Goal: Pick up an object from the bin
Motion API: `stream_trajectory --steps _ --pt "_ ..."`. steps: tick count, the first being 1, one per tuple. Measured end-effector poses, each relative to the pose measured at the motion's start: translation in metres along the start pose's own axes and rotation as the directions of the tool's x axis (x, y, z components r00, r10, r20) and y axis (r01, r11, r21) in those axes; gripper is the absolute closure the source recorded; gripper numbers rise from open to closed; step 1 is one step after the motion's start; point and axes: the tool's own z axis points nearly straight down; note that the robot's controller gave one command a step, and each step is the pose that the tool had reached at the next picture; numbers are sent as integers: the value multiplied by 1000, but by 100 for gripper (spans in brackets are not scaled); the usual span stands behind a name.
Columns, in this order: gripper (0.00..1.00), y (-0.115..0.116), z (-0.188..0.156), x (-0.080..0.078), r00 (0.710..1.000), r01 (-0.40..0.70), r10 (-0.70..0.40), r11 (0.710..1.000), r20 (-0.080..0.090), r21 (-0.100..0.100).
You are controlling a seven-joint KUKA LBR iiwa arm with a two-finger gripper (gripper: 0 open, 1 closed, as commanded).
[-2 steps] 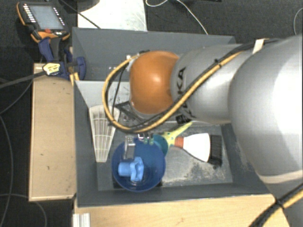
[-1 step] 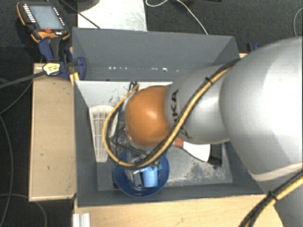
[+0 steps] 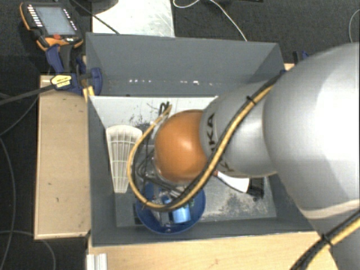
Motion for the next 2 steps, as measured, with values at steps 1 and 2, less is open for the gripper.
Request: stream_trajectory --steps 1,2 --pt "0 -28 3 -9 995 -99 99 995 -14 -7" --pt "0 -19 3 0 984 -177 177 984 25 -3"
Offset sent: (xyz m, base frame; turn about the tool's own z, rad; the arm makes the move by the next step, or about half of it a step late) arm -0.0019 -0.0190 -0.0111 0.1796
